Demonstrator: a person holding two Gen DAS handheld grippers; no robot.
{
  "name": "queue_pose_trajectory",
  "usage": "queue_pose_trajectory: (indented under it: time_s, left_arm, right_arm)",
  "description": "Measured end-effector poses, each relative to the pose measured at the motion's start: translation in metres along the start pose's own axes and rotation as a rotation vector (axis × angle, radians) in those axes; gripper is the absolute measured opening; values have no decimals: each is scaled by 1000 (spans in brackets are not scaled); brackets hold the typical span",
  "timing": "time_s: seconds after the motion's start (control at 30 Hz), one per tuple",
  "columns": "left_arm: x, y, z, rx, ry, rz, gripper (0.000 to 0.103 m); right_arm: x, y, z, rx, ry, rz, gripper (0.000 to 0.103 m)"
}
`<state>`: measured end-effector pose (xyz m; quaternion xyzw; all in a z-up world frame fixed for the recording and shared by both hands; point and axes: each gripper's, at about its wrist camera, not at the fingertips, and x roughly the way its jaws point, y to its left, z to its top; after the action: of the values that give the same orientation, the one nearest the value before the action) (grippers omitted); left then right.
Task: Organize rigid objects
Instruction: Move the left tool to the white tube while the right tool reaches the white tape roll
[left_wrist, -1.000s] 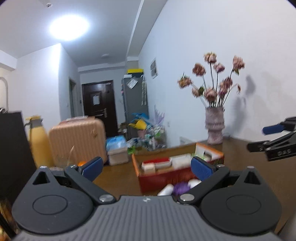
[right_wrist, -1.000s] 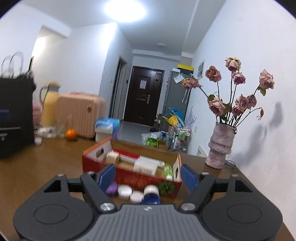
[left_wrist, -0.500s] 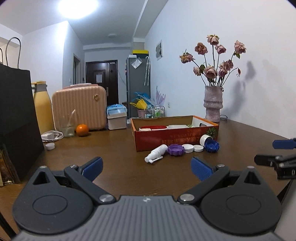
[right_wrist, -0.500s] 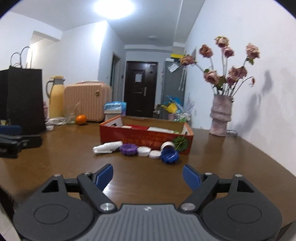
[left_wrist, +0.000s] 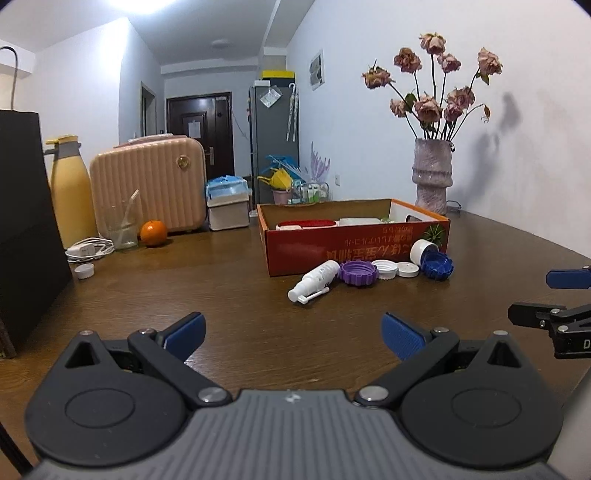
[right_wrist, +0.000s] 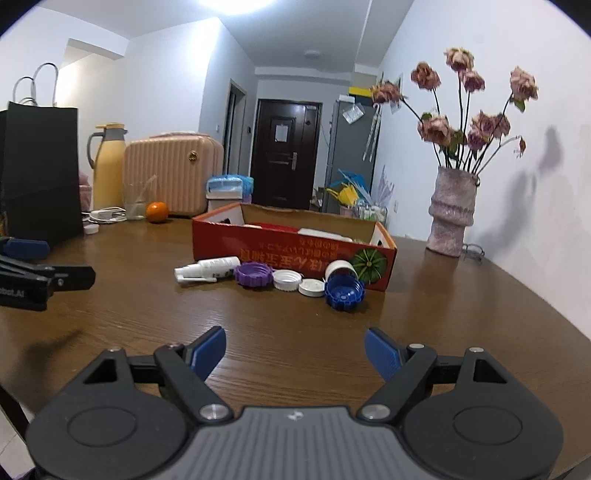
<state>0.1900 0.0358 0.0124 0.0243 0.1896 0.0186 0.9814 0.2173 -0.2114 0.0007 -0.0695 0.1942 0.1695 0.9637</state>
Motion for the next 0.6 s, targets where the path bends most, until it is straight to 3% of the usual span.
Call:
queue_pose_trajectory:
  time_s: [0.33, 0.5, 0.53, 0.6]
  left_arm:
    - [67, 1, 23, 43, 61, -32, 102]
    - [113, 1, 39, 117, 111, -102, 85]
    - [126, 1, 43, 135, 139, -107, 77]
    - [147, 1, 50, 156, 171, -132, 74]
  right_arm:
    - [59, -21, 24, 6, 62, 4, 82]
    - [103, -38, 51, 12, 93, 33, 80]
    - [112, -41, 56, 17, 95, 36, 80]
    - [132, -52, 67, 33, 97, 45, 79]
